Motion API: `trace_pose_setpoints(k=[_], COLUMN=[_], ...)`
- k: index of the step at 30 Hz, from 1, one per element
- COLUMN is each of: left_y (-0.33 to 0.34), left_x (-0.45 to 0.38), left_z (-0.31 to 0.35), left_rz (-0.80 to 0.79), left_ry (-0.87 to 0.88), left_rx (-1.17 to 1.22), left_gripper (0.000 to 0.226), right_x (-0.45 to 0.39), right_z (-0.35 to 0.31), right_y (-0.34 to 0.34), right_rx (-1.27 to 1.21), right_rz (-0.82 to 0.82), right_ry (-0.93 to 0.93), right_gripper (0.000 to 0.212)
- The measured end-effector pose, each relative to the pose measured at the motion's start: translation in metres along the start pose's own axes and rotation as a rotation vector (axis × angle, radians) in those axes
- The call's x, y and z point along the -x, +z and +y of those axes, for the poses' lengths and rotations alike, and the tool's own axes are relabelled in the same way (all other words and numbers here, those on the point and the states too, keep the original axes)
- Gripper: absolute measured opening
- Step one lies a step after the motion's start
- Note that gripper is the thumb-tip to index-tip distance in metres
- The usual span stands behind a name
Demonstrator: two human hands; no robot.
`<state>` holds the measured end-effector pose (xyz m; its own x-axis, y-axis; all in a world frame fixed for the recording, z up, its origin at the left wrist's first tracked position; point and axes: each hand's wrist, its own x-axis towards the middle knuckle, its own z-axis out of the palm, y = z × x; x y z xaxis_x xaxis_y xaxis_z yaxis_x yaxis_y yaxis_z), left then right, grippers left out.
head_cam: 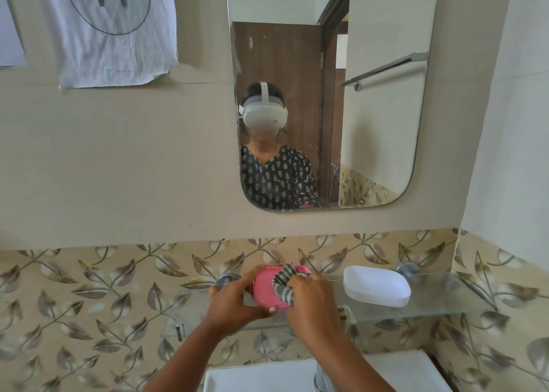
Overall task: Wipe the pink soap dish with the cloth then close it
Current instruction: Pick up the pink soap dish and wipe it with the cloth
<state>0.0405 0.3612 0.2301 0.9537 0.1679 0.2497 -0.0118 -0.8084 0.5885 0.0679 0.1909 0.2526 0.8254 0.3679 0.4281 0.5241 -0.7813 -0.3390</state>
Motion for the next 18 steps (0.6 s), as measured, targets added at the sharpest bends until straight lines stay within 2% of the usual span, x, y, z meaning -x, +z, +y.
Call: trace_pose_setpoints(k=[4, 13, 18], left_y=[0.002, 0.002, -0.002], left_x=[0.000, -0.001, 0.004], left_z=[0.000, 0.000, 0.007], left_rz=[0.032, 0.061, 0.067], left_ry=[0.010, 0.046, 0.073], left_rx=[0.010, -0.035, -0.017], left_gripper=[0.095, 0.095, 0.077], right_x=[0.002, 0.013, 0.013], right_z=[-0.001, -0.028, -0.031], right_y=[0.004, 0.011, 0.013], right_rx=[-0.023, -0.202, -0.269], right_rz=[-0.011, -0.025, -0.049], right_ry=[-0.033, -0.076, -0.081], right_gripper=[0.030, 0.023, 0.033])
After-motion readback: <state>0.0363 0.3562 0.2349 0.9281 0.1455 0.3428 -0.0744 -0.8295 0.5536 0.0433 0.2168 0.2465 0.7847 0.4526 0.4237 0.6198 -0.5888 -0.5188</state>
